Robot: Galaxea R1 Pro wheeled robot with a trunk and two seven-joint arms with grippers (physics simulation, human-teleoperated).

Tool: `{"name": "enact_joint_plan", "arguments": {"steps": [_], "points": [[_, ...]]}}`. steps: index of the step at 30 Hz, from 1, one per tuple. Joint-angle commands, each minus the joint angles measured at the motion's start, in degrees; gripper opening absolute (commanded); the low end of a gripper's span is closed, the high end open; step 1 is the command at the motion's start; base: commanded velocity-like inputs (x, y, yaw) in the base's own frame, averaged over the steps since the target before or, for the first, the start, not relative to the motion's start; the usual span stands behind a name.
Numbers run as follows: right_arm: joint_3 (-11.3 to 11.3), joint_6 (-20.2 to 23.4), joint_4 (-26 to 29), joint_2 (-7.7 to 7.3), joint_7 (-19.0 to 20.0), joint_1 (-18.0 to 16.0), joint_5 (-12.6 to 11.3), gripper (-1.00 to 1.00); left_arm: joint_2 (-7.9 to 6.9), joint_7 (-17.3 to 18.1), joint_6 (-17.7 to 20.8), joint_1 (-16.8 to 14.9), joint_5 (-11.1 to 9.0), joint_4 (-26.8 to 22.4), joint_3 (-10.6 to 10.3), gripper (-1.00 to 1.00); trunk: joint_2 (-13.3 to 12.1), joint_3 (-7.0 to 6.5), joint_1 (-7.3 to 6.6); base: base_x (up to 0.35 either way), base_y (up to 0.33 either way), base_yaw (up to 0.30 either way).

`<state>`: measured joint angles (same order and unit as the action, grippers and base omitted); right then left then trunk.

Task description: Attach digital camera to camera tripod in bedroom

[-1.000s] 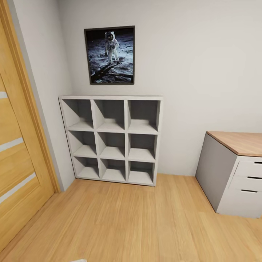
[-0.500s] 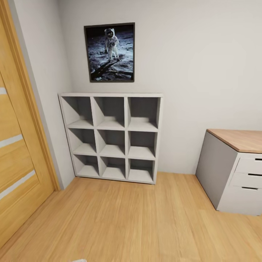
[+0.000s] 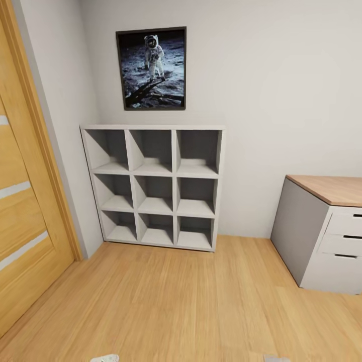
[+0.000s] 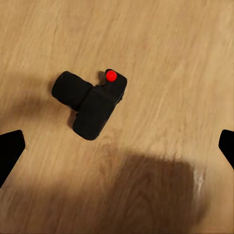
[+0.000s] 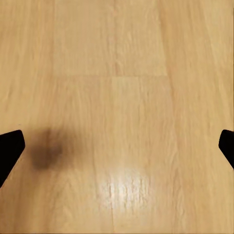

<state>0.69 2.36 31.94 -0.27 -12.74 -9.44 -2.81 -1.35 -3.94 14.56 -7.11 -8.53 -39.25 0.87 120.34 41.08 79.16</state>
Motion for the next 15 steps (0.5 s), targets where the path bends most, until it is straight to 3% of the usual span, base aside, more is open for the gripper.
{"name": "enact_joint_plan", "arguments": {"steps": [1,7,15], "points": [[-0.1,0.5,0.4,-0.01,-0.4,-0.5,-0.4,1.0,0.07,-0.9,0.3,0.0,-0.6,-0.2,-0.1,1.0,0.4,0.25,0.22,0.0,0.0,0.0],[-0.2,1.1,-1.4,0.09,-1.0,-2.9,-0.1,1.0,0.1,-2.9,0.4,-0.5,-0.9,0.5,-0.2,1.0,2.8,1.33,1.54,0.0,0.0,0.0],[-0.6,1.5,-2.0,0.39,-0.6,-3.5,0.4,1.0,-1.27,-3.4,0.2,-0.7,-1.4,0.5,0.0,1.0,6.1,2.77,3.29,0.0,0.0,0.0]]}}
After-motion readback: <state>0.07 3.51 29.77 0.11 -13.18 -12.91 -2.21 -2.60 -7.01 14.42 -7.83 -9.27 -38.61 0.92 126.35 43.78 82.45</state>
